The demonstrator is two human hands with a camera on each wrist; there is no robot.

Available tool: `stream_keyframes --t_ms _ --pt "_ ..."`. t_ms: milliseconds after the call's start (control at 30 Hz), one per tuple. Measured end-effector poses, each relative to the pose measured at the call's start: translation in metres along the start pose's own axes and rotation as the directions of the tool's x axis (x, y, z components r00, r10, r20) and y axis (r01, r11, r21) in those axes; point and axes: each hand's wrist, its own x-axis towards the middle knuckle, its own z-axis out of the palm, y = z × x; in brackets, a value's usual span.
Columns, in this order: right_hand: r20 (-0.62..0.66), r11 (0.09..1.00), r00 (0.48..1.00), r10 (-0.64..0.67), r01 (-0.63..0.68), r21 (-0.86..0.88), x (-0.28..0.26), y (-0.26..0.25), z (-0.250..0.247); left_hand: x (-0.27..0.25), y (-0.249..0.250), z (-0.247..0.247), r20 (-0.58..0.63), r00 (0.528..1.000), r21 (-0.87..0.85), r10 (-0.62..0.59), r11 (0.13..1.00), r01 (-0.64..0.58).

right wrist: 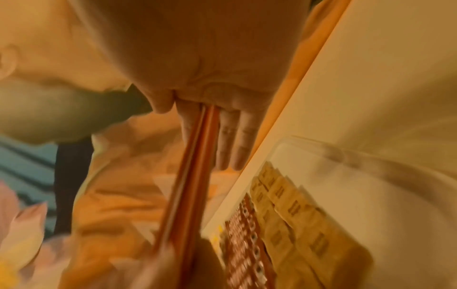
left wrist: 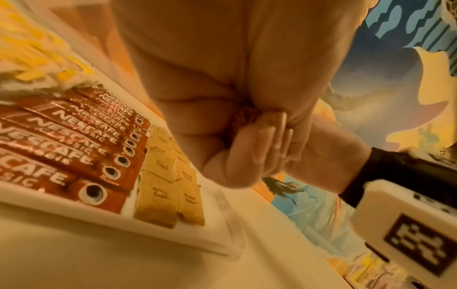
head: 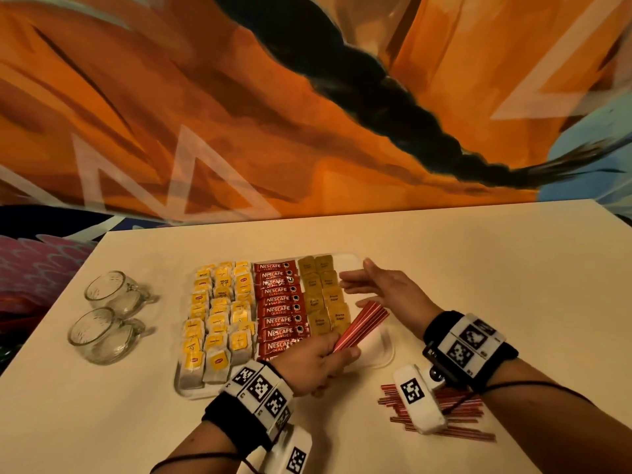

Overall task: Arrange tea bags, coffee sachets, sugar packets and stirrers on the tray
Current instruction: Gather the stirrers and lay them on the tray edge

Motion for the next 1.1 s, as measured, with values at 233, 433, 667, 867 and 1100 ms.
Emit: stream_keyframes --t_ms 233,433,667,867,1100 --pt "0.18 0.997 0.982 0.05 -0.061 0.057 0.002 0.008 0.013 0.002 0.001 -0.002 0.021 1.0 0.05 0.023 0.998 -0.024" --pt "-0.077 0.987 0.995 0.063 -0.051 0.151 0.004 0.009 0.002 0.009 0.002 0.001 -0.039 0.998 -0.313 -0.051 0.949 0.036" --pt "0.114 0.932 0.979 0.17 -0.197 0.304 -0.006 0.035 -0.004 0.03 0.001 0.005 -0.02 0.998 -0.425 -0.066 0.904 0.051" --pt "0.074 0.955 0.974 0.215 -0.226 0.194 0.011 0.037 -0.016 0.052 0.009 0.012 -0.031 0.997 -0.162 -0.068 0.985 0.062" --pt "0.029 0.974 0.974 0.225 -0.225 -0.022 0.056 0.026 -0.032 0.088 0.022 -0.005 -0.25 0.968 0.318 0.008 0.945 0.074"
